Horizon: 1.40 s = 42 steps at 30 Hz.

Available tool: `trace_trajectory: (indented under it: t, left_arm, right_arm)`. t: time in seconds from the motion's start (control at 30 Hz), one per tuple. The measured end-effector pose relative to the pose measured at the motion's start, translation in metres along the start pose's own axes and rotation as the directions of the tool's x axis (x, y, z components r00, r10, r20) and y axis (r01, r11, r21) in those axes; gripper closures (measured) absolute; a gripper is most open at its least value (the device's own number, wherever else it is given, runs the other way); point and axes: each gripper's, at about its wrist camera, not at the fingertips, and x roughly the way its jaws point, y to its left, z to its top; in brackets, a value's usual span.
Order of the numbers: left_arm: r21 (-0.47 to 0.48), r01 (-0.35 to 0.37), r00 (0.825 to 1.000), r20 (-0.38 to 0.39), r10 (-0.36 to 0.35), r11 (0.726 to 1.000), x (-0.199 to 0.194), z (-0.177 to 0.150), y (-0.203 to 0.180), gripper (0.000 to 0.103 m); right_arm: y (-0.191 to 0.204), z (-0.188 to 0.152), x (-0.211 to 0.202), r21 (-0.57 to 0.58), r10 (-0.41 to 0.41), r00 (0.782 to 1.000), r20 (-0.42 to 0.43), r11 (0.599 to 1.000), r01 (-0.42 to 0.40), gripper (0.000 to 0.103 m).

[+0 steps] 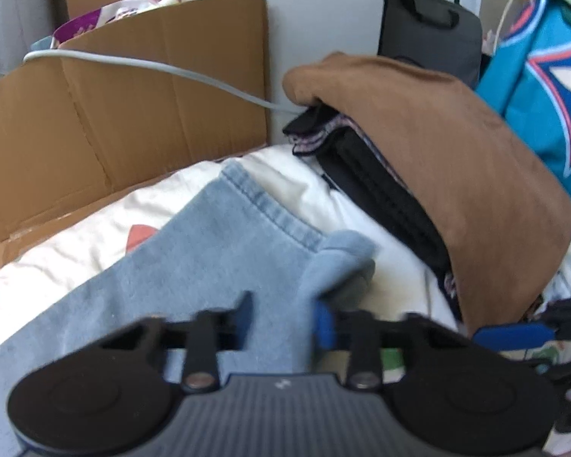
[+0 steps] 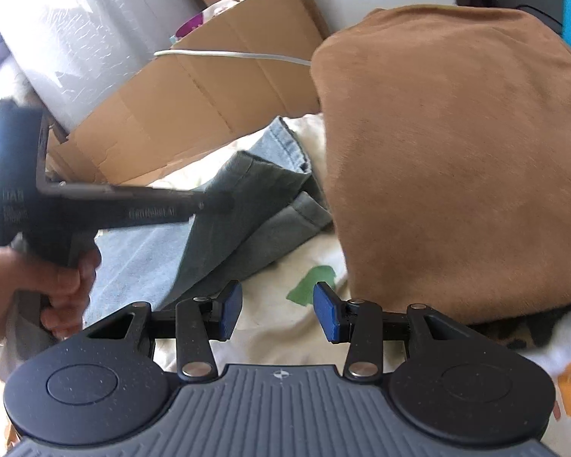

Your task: Fold clothes

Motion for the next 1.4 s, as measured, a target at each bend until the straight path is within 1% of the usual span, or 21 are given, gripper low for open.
trace_trajectory:
  t: [0.03,0.13,0.27,0.47,0.57,0.63,0.77,0.87,0.97,1.1,1.23,1.4]
  left_arm:
    - [-0.006,0.009,1.000,-0.001,-0.009,1.000,-0.001,0.003,0.003,0.093]
    - [-0.008,0.037,0.999,0.009,-0.037,0.999,-0.005,0.013,0.010,0.096]
    - [0.001,0.074,0.997,0.009,-0.074,0.997,-0.007,0.028,0.020,0.097]
    - [0.022,0.101,0.995,-0.004,-0.101,0.995,-0.010,0.044,0.030,0.097]
    - [0.019,0.110,0.994,-0.013,-0.110,0.994,-0.009,0.047,0.034,0.097]
    - [0.019,0.111,0.994,-0.017,-0.111,0.994,-0.008,0.046,0.034,0.097]
    - [0.013,0.119,0.993,-0.023,-0.118,0.993,-0.007,0.045,0.034,0.097]
    - [0.002,0.127,0.992,-0.026,-0.127,0.992,-0.006,0.043,0.033,0.098]
    - [-0.003,0.132,0.991,-0.026,-0.132,0.991,-0.005,0.042,0.030,0.098]
    - [-0.011,0.134,0.990,-0.029,-0.135,0.991,-0.003,0.040,0.028,0.098]
    - [-0.008,0.142,0.989,-0.033,-0.142,0.990,-0.003,0.037,0.024,0.098]
    - [-0.029,0.177,0.982,-0.060,-0.178,0.984,0.004,0.027,0.014,0.098]
  right_arm:
    - [0.001,0.002,0.001,-0.003,0.004,1.000,0.005,1.000,-0.004,0.055]
    - [0.006,0.010,0.006,-0.015,0.016,1.000,0.019,1.000,-0.015,0.055]
    - [0.017,0.022,0.020,-0.054,0.017,0.999,0.032,0.998,-0.016,0.055]
    - [0.037,0.038,0.043,-0.125,0.001,0.999,0.040,0.992,0.004,0.055]
    - [0.052,0.046,0.058,-0.226,-0.012,0.999,0.052,0.974,0.024,0.054]
    - [0.054,0.048,0.070,-0.232,-0.017,0.999,0.033,0.972,0.024,0.054]
    - [0.052,0.038,0.088,-0.261,-0.089,0.996,-0.023,0.962,0.080,0.054]
    - [0.047,0.030,0.082,-0.235,-0.138,0.990,-0.035,0.964,0.126,0.054]
    - [0.043,0.024,0.074,-0.194,-0.141,0.989,-0.037,0.972,0.131,0.054]
    - [0.040,0.018,0.073,-0.184,-0.149,0.987,-0.051,0.973,0.137,0.054]
    - [0.032,0.008,0.070,-0.175,-0.175,0.983,-0.057,0.971,0.162,0.054]
    - [0.020,0.000,0.063,-0.150,-0.187,0.981,-0.049,0.973,0.178,0.055]
